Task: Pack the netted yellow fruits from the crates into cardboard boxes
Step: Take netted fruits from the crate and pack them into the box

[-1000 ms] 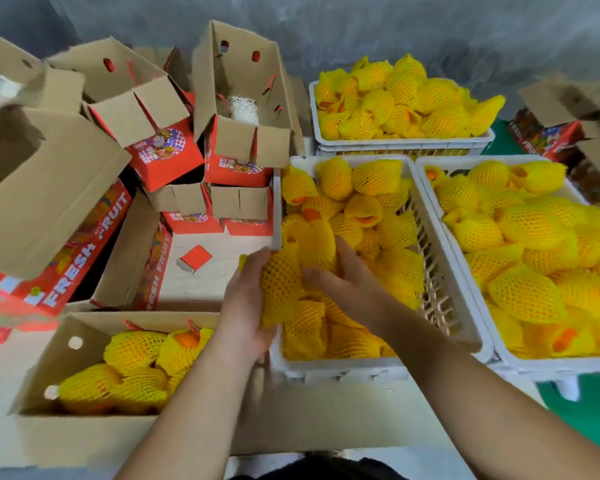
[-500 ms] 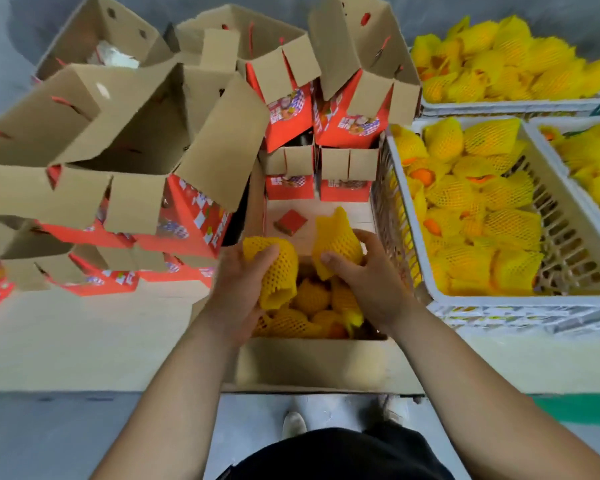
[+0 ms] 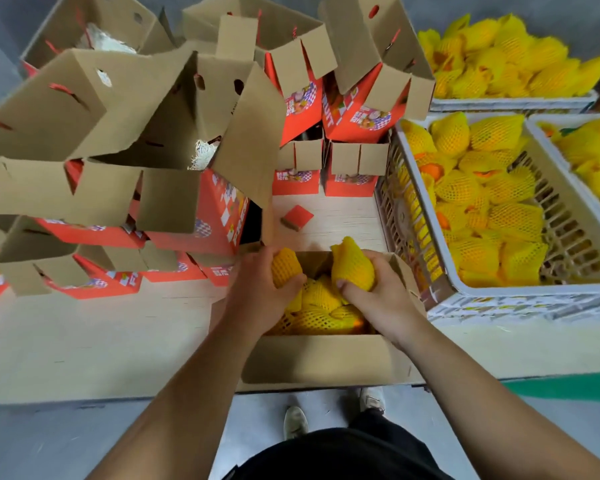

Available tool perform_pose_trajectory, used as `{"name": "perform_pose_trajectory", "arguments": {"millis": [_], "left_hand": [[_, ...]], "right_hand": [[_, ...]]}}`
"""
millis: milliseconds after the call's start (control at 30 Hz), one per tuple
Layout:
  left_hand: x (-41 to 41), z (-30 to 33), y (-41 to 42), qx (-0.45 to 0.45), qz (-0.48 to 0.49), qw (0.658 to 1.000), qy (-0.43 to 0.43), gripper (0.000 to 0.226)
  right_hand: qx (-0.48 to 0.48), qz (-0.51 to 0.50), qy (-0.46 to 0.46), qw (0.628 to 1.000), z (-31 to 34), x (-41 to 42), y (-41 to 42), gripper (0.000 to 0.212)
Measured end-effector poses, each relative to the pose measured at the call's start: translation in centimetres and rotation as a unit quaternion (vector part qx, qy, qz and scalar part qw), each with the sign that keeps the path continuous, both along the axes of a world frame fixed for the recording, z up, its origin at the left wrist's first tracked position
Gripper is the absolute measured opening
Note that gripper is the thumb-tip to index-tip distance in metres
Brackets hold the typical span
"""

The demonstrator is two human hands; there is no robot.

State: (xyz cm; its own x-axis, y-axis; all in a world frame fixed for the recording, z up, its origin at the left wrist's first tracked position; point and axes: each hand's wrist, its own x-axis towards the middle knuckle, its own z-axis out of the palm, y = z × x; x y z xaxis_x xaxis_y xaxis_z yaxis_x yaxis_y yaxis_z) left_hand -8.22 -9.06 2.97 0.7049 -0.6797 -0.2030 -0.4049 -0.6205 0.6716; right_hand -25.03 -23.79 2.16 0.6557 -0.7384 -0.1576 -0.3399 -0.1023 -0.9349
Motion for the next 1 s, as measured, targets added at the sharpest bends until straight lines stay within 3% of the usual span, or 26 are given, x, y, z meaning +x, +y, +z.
{"name": "perform_pose_trajectory", "arguments": {"millis": [100,167,267,333,433,533,600,700,800,933,1000], "left_hand": [[-1.4,-1.3,-0.4,0.165,-0.059,0.974,-0.142,0.06],[-1.8,-1.7,-0.8,0.198,-0.064,0.971,-0.114,0.061],[-0.5,-1.3,-1.2,0.207,-0.081,0.975,-0.001,0.074],[0.1,-0.9,-1.0,0.203,-0.088,0.974,0.044,0.072],[-0.6,-1.1,-0.6,0.177,-0.09,0.979,-0.039,0.051],[-0.9,-1.3,-0.6,0.082,-0.023,0.996,-0.038,0.03],[-0.5,-1.5,-0.9,0.029,0.015,0.999,-0.004,0.022],[-0.1,-1.8,-1.2,-0.009,0.04,0.998,0.042,0.021],[-0.8,-1.3,-1.3,-0.086,0.073,0.993,0.015,0.029],[-3.8,0.4,-2.8,-0.213,0.052,0.968,-0.123,0.022],[-5.6,1.3,-4.8,-0.257,-0.003,0.962,-0.093,0.022]], "right_hand": [[-0.042,0.037,0.039,0.998,0.0,1.8,1.4,0.048],[-0.071,0.095,0.105,0.987,-0.5,2.8,2.4,0.049],[-0.113,0.18,0.281,0.936,-1.2,3.5,2.7,0.047],[-0.175,0.198,0.336,0.904,-1.5,3.6,2.6,0.047],[-0.204,0.201,0.366,0.886,-1.9,3.9,3.0,0.058],[-0.205,0.199,0.396,0.873,-1.6,4.8,3.0,0.069],[-0.197,0.204,0.389,0.876,-1.1,4.7,2.3,0.081],[-0.14,0.186,0.329,0.915,-0.4,3.2,1.4,0.098],[-0.122,0.144,0.234,0.954,-0.2,1.5,0.9,0.085],[-0.109,0.093,0.117,0.983,0.5,-0.1,0.1,0.059],[-0.116,0.063,0.062,0.989,1.3,-1.0,-0.7,0.052]]}}
